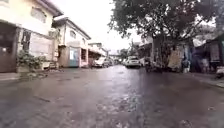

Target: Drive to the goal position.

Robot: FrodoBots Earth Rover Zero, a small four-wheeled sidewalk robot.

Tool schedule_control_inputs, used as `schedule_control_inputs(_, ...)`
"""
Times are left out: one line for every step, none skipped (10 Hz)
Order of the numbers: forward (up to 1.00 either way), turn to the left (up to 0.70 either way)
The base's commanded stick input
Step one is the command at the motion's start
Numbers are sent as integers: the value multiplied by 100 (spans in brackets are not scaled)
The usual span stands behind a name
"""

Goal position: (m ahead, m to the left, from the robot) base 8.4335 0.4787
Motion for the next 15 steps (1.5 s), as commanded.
schedule_control_inputs(100,0)
schedule_control_inputs(100,0)
schedule_control_inputs(100,0)
schedule_control_inputs(100,0)
schedule_control_inputs(100,0)
schedule_control_inputs(100,0)
schedule_control_inputs(100,0)
schedule_control_inputs(100,0)
schedule_control_inputs(100,0)
schedule_control_inputs(100,0)
schedule_control_inputs(100,0)
schedule_control_inputs(100,0)
schedule_control_inputs(100,0)
schedule_control_inputs(100,0)
schedule_control_inputs(100,0)
